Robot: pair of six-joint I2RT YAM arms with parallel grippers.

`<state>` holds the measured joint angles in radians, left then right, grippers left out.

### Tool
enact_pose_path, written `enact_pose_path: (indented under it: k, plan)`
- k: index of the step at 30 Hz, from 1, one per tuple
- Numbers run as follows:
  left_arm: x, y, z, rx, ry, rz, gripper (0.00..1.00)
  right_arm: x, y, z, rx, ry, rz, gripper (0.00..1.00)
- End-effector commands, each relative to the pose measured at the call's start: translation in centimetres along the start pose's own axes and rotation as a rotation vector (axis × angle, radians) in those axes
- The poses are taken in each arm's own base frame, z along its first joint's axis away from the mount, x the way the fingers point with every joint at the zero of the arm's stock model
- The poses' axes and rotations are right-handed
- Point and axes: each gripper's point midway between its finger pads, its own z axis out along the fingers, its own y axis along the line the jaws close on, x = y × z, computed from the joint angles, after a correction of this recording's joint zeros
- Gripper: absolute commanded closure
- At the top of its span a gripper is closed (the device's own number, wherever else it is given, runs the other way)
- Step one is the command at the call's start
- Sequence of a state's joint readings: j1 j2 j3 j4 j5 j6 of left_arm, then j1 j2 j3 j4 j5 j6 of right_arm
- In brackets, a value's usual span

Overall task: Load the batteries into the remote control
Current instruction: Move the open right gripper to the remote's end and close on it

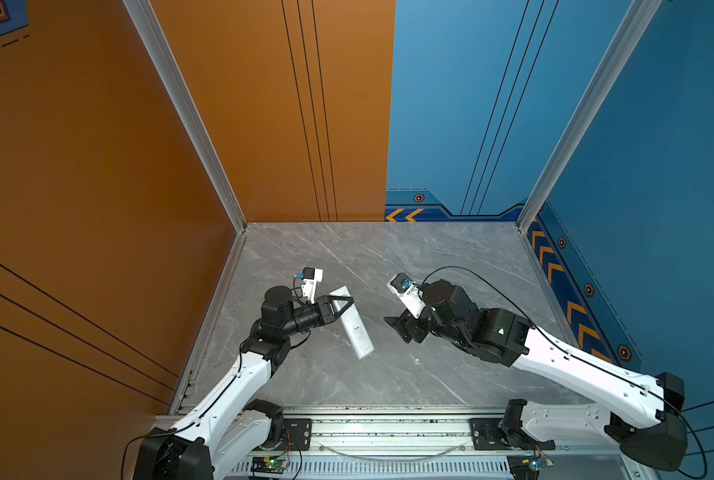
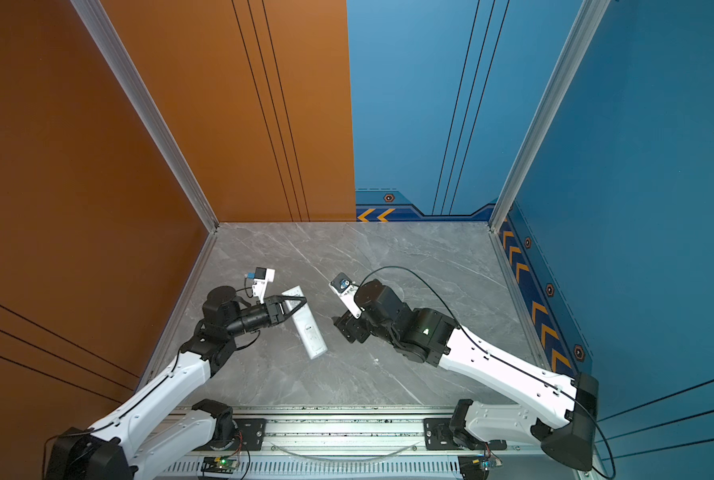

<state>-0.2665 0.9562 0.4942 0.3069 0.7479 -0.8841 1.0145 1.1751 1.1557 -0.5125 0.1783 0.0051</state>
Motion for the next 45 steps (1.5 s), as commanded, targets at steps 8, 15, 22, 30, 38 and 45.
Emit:
enact_pose_path:
  k: [8,15,22,30,38,45]
  plan:
    - [-2.1,-0.1,-0.6,-0.036,-0.101,0.015,1.00,0.7,1.1,1.0,-0.060,0.000,0.116,0.09]
    - [-2.4,1.0,-0.6,-0.081,-0.123,-0.015,1.00,1.2,2.2,2.0,-0.113,-0.004,0.179,0.08]
    - [-2.6,1.4,-0.6,-0.097,-0.138,-0.027,1.00,1.6,2.8,3.2,-0.142,0.018,0.212,0.04]
    - [-3.0,1.5,-0.6,-0.107,-0.153,-0.040,1.00,1.9,4.0,4.6,-0.201,0.030,0.248,0.03]
    - [-3.2,1.7,-0.6,-0.115,-0.159,-0.050,1.00,2.1,5.0,6.2,-0.244,0.037,0.263,0.03]
    - [-3.3,1.8,-0.2,-0.116,-0.153,-0.051,1.00,2.1,6.3,7.7,-0.291,0.055,0.270,0.03]
